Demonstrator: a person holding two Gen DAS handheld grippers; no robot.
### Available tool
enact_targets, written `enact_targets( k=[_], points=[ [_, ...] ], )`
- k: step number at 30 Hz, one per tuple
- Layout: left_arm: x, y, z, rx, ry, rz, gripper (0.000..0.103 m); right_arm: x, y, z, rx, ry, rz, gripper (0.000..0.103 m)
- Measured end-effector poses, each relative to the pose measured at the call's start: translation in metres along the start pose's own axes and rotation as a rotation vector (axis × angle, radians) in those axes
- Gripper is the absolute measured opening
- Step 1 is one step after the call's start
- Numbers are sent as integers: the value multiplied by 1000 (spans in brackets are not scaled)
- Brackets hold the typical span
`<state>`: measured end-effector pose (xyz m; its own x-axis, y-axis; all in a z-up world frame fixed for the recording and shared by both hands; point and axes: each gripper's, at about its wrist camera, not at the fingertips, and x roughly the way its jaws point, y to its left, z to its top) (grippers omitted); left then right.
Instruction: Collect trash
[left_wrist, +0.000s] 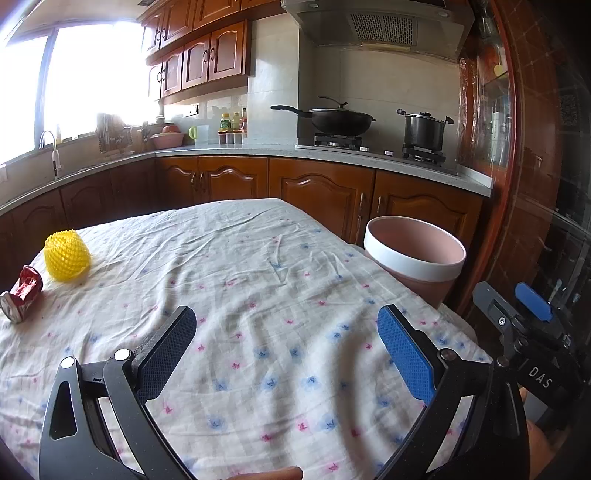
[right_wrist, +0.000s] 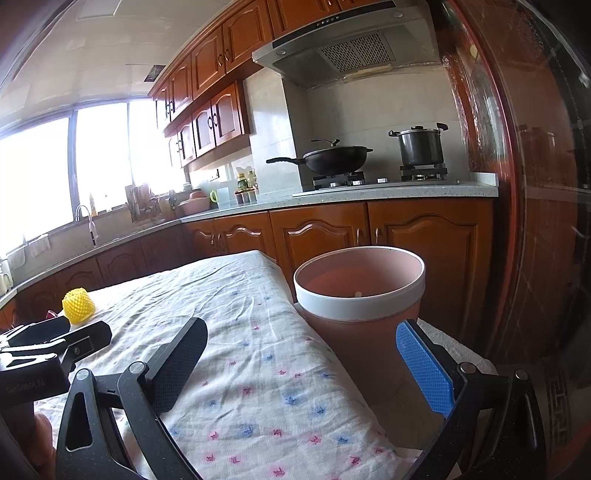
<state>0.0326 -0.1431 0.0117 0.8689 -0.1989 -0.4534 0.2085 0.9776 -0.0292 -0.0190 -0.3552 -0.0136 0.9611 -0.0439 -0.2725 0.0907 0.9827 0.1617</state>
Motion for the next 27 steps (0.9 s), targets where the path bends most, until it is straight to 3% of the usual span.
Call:
enact_targets(
  k=[27],
  points=[
    [0,2,1,-7,15,-11,101,2,3,1,14,14,27,103]
  ],
)
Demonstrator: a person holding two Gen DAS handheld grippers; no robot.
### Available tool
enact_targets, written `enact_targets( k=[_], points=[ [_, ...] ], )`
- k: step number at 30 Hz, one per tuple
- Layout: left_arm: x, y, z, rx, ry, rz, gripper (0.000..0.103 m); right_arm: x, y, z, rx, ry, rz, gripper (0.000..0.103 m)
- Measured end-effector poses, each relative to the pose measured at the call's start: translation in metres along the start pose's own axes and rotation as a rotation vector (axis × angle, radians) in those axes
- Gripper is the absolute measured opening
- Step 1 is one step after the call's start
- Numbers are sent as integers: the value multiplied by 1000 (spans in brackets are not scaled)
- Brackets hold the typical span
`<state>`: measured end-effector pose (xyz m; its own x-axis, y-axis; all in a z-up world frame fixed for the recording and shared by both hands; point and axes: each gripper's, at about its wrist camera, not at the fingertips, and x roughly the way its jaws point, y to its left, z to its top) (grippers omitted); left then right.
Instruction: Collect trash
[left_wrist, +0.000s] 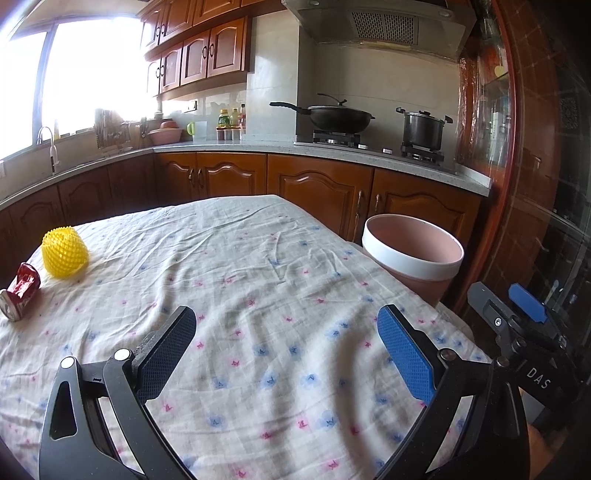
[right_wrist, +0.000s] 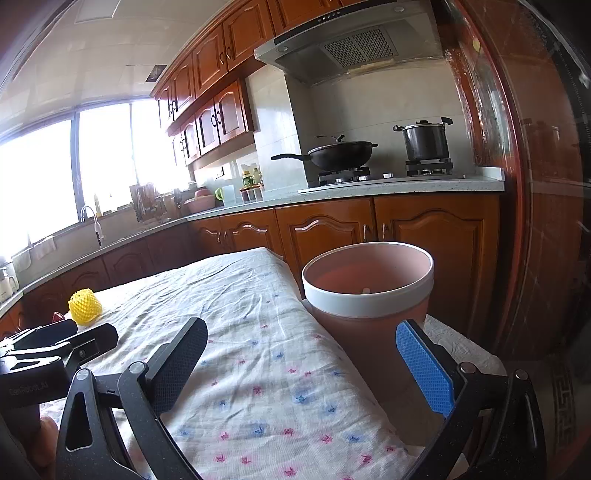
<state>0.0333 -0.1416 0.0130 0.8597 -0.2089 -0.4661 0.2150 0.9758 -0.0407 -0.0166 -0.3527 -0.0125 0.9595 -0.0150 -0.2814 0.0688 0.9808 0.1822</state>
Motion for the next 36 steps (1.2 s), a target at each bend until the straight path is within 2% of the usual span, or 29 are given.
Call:
enact_targets(
  k=[36],
  points=[
    [4,1,0,4,8,-10,101,5,1,1,13,17,14,103]
  ],
)
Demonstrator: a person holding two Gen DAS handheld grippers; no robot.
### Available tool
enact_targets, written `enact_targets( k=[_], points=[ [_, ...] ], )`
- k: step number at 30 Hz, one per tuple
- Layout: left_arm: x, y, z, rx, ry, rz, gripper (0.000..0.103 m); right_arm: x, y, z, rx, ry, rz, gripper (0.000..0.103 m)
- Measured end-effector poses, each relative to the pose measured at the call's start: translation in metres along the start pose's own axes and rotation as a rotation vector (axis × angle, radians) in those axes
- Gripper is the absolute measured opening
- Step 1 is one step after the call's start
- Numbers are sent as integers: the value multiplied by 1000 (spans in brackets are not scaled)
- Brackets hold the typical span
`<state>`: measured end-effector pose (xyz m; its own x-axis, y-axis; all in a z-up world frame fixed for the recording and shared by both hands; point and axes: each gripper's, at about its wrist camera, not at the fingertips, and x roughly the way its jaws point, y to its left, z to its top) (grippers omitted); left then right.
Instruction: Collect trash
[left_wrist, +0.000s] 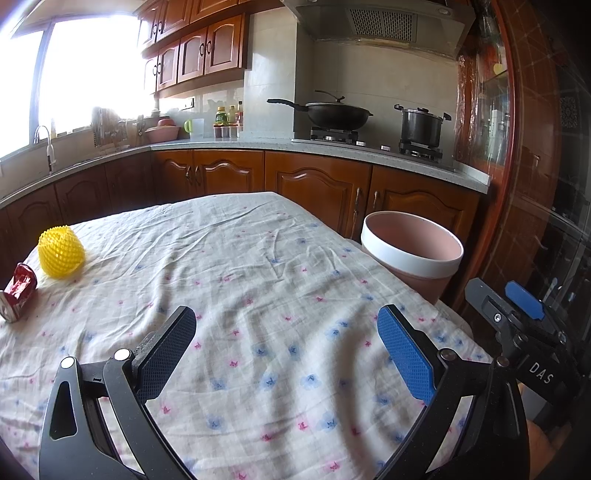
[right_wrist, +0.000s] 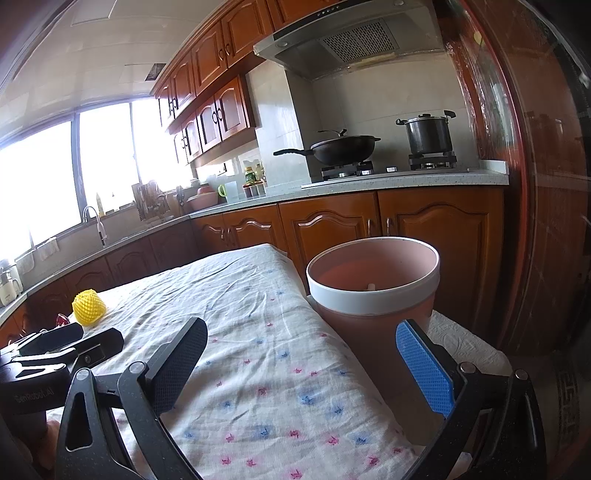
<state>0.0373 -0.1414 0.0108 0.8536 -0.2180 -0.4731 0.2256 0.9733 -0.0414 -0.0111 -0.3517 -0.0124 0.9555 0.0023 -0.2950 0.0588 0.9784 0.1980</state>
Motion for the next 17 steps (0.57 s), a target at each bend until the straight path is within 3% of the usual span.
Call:
enact_targets(
  k=[17],
  points=[
    [6,2,-1,-7,22,-12,101,4,-2,0,7,17,6,103]
  ],
)
